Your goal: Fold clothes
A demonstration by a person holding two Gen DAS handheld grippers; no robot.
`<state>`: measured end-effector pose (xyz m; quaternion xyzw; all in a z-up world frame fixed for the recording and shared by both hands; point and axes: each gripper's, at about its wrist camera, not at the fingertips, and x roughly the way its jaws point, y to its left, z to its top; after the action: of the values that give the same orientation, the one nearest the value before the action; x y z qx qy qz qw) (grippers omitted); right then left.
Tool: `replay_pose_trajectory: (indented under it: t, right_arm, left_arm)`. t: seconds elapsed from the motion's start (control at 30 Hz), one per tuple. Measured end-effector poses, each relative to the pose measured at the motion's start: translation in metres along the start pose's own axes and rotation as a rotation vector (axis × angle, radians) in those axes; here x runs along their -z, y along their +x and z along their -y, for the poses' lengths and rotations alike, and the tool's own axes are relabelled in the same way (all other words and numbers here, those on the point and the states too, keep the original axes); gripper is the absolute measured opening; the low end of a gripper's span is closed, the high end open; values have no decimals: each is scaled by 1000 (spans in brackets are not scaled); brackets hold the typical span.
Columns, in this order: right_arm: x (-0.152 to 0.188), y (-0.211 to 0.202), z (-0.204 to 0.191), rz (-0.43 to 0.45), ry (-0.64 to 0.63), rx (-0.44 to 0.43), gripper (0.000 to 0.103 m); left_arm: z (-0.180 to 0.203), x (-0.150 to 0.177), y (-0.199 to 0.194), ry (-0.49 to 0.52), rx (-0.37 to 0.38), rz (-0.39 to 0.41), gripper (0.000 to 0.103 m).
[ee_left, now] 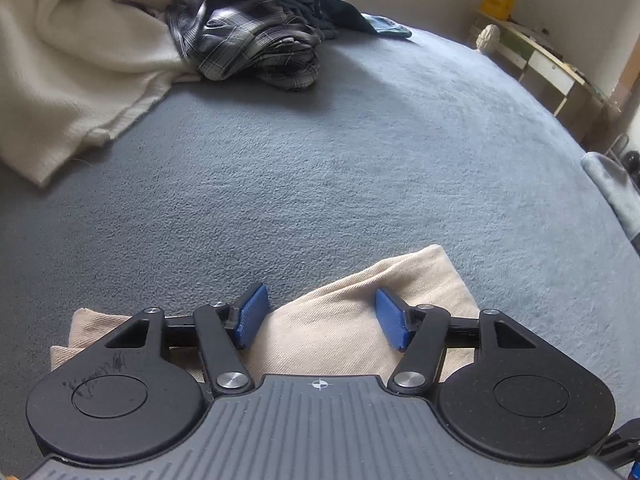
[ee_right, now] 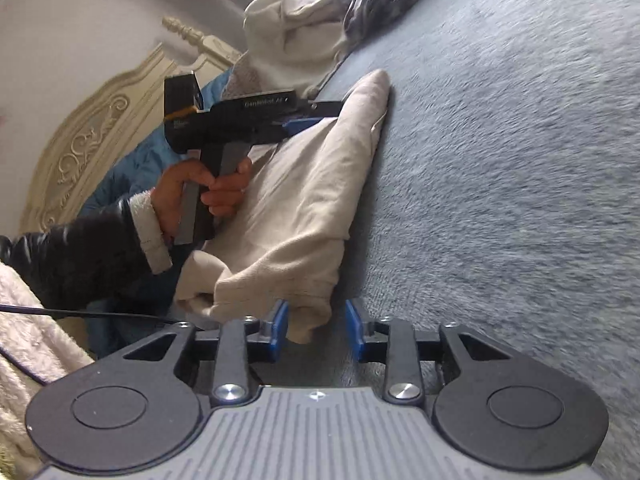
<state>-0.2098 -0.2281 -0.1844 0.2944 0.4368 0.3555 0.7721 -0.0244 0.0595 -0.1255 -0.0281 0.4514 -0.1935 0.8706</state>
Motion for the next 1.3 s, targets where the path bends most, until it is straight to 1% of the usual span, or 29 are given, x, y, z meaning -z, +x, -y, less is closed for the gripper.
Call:
replay_pose_trajectory:
  t: [0.03, 0.13, 0.27, 0.4, 0.5, 0.53, 0.57, 0.63, 0.7, 0.77, 0.87, 0.93, 1.0, 1.03, 1.1, 1.17, 1.2, 1.23, 1.3]
  right_arm:
    - [1, 1, 0, -3, 3, -8, 10]
    - [5, 3, -7, 4, -52, 9, 5]
    - [8, 5, -10, -21, -53, 23, 3]
    - [19, 9, -19, -96, -105, 62, 1]
    - [19, -2, -22, -75, -96, 84, 1]
    - [17, -8, -22, -62, -90, 91, 1]
    - [15, -14, -23, -49, -84, 98, 2]
    - [7, -30, -25, -7, -95, 125, 2]
    - [-5, -39, -31, 32, -123, 147, 2]
    - [-16, -49, -38, 71, -152, 168, 3]
    - [-33, -48, -50, 116, -186, 162, 3]
    - [-40, -40, -59, 132, -203, 145, 3]
    - [-45, -29, -67, 140, -211, 136, 3]
    - [-46, -23, -71, 140, -214, 134, 3]
    - [-49, -10, -82, 131, -232, 128, 3]
    - [-51, 1, -92, 121, -271, 143, 3]
    - [-51, 6, -97, 115, -289, 151, 3]
    - [-50, 10, -101, 106, -305, 162, 3]
    - [-48, 15, -107, 91, -319, 174, 3]
  left_arm:
    - [0, 0, 1, -1, 1, 1, 62]
    - [-1, 1, 1, 5, 5, 7, 63]
    - [-4, 2, 5, -1, 10, 22, 65]
    - [-7, 2, 6, -9, 23, 28, 65]
    - [-12, -3, -1, -39, 40, 24, 64]
    - [-13, -7, -9, -56, 26, 35, 62]
    - [-15, -11, -23, -74, 21, 73, 62]
    - [-22, -16, -59, -102, 44, 178, 63]
    - [-32, -17, -94, -121, 23, 255, 64]
    - [-45, -11, -117, -144, 8, 272, 65]
    - [-65, 10, -119, -179, -19, 179, 68]
    - [-70, 27, -110, -184, -48, 108, 68]
    - [-71, 44, -100, -169, -68, 78, 67]
    - [-70, 51, -97, -161, -72, 76, 66]
    - [-66, 61, -95, -145, -72, 107, 62]
    - [-61, 67, -97, -127, -78, 148, 55]
    - [-57, 69, -99, -117, -83, 173, 55]
    - [-54, 71, -102, -110, -79, 204, 52]
    - [-50, 74, -107, -91, -70, 246, 51]
